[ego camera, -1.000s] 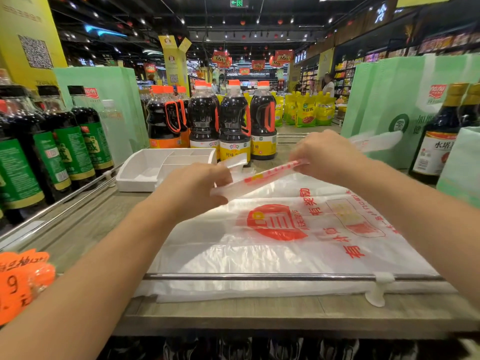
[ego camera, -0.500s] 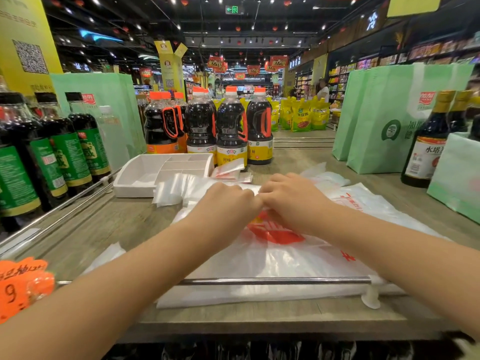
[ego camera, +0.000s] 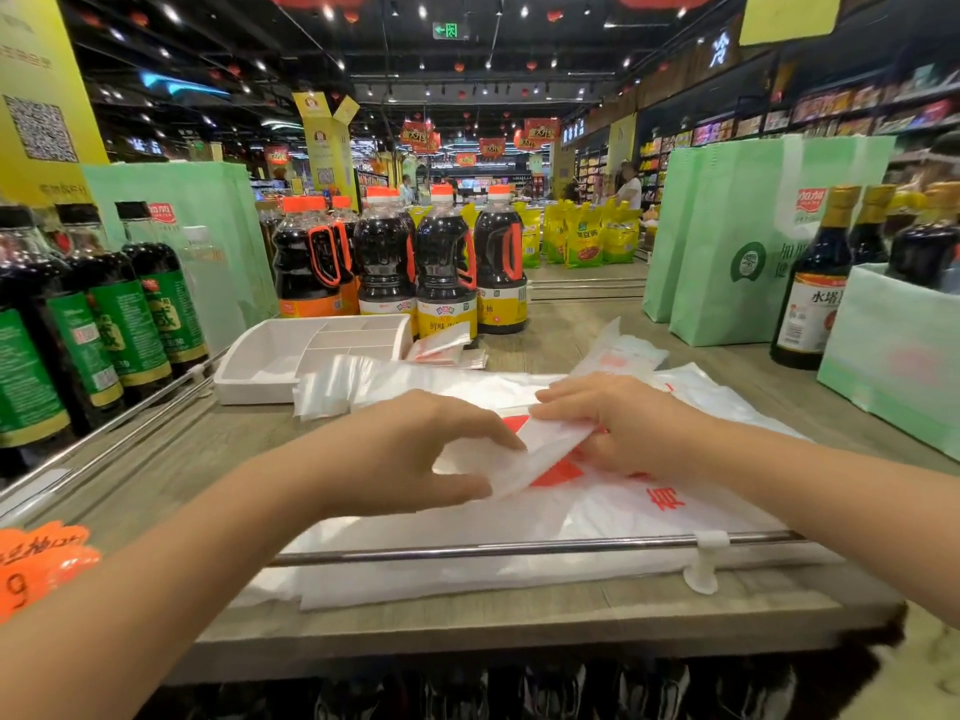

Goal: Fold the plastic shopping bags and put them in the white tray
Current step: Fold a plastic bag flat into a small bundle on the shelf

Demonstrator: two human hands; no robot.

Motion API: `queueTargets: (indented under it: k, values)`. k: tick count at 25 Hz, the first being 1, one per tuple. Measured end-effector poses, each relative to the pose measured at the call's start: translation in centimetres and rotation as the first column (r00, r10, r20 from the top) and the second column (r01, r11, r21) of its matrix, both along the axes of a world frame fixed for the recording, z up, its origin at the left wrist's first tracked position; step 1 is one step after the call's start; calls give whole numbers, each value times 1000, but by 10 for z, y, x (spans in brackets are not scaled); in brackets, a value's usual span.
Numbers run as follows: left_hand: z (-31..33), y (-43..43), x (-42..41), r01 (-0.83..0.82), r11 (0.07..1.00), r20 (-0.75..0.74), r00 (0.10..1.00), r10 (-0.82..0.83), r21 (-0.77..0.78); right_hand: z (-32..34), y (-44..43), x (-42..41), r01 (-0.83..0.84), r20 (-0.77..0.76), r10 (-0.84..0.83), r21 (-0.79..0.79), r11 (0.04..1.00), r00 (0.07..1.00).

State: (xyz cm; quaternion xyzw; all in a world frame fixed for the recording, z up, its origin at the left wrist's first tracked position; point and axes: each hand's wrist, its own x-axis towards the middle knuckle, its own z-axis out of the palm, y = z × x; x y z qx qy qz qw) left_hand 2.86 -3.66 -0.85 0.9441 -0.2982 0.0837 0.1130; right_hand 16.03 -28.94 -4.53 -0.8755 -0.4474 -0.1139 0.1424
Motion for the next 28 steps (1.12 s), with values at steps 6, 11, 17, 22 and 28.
queueTargets:
  k: [6, 11, 17, 22, 28]
  values:
    - [14, -40, 15, 66, 945, 48, 995, -86, 319, 21, -13, -40, -120, 49, 136, -251, 961, 989]
    - [33, -45, 34, 101, 962, 72, 990, -123, 255, 23, -34, -53, -67, -324, -69, -389, 919, 944]
    - [17, -56, 54, -5, 983, -109, 994, -15, -184, 23, -45, -62, -98, -483, -13, -204, 974, 875]
    - [-26, -74, 70, 0, 965, -116, 993, -32, -263, 18, -51, -63, 111, -556, -98, -9, 994, 825]
    - [-15, -58, 61, -152, 965, 117, 977, 180, -214, 10, -43, -61, 293, -475, -234, 53, 955, 849]
